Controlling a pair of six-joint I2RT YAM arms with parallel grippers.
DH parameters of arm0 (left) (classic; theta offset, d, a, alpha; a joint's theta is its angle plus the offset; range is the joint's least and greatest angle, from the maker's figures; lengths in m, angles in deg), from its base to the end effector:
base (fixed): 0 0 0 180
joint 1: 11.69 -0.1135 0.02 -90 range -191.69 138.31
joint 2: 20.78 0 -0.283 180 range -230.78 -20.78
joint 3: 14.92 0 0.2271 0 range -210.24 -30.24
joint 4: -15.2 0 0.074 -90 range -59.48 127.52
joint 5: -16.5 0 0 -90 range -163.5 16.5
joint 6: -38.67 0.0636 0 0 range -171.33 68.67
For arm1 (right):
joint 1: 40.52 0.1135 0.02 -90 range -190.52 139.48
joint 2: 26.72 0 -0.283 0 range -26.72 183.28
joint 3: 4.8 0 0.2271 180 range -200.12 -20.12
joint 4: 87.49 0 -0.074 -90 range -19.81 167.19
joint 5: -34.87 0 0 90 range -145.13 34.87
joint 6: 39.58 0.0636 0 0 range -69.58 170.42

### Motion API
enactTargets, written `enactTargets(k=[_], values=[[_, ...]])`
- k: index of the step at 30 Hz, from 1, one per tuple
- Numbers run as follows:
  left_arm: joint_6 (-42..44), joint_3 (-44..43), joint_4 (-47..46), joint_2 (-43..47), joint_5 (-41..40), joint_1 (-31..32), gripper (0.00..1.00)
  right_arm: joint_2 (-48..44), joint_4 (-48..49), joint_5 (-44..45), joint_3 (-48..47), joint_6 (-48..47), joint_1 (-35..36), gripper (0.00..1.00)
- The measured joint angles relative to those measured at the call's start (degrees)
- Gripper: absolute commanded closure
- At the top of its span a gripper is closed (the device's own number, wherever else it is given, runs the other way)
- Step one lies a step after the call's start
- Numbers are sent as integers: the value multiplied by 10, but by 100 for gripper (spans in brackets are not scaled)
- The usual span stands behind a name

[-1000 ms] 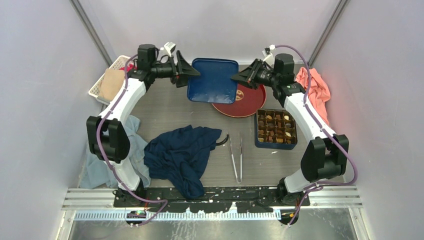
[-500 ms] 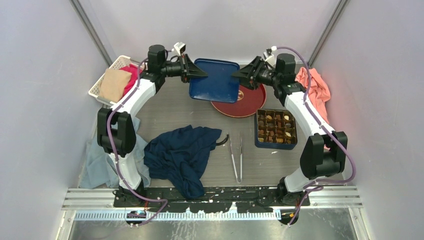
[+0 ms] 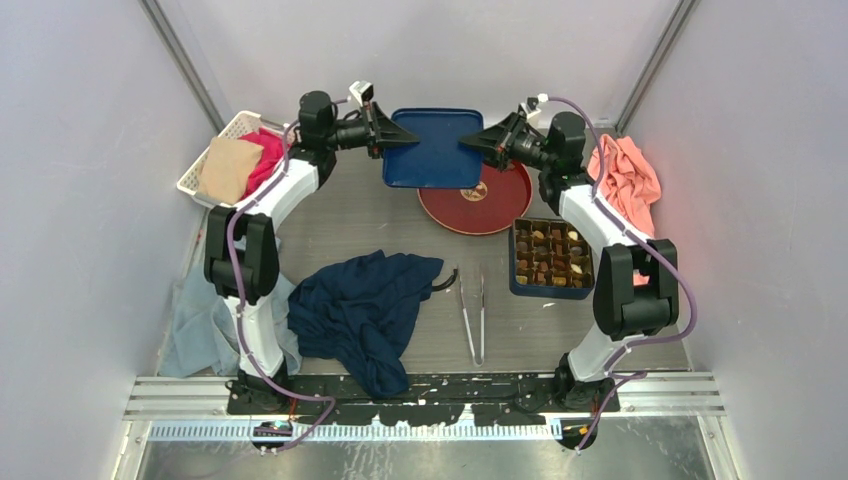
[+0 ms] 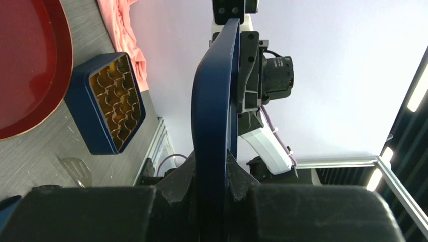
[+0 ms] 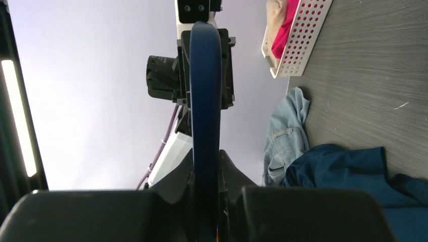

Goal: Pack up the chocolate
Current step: Close the box lid on the packing box.

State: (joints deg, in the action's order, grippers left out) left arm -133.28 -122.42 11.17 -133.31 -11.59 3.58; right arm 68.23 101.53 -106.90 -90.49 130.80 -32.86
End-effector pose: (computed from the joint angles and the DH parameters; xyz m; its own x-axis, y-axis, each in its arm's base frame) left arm 0.4276 -0.1749 0.3532 -0.9677 -0.2191 -0.1248 0.1199 0.0356 -0.9922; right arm 0.3718 0.1004 0.3584 -0.8496 0.5013 -0.1639 -0.1398 0.0855 0.9865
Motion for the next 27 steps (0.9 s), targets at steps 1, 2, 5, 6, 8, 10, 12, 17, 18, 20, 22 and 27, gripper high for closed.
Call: enactTargets(k=[1,2,5,6,8,10,12,17,18,20,22,27], values=[[-4,0,-5,-3,1,0,77,1,4,0,0,5,0,99],[-6,0,-9,-4,2,0,69,1,4,1,0,5,0,99],[-5,-1,-14,-6,1,4,51,-1,-70,11,-17,-38,-1,99],[-3,-1,-13,-6,1,4,46,-3,-140,27,-38,-75,-3,99],[26,-6,21,-6,-3,4,38,-10,-286,74,-86,-159,-5,99],[73,-17,84,-6,-16,6,34,-28,-398,123,-126,-226,-14,99],[130,-37,170,-6,-37,7,33,-64,-509,194,-154,-294,-35,99],[201,-58,268,-5,-63,-7,32,-139,-735,399,-211,-423,-78,99],[209,-54,276,-5,-67,-12,32,-144,-777,440,-226,-445,-78,99],[226,-50,303,-5,-79,-18,32,-146,-851,510,-260,-480,-74,99],[245,-49,332,-5,-92,-21,32,-139,-934,594,-304,-518,-70,99],[305,-50,402,-5,-118,-12,33,-134,-1051,751,-361,-579,-70,99]])
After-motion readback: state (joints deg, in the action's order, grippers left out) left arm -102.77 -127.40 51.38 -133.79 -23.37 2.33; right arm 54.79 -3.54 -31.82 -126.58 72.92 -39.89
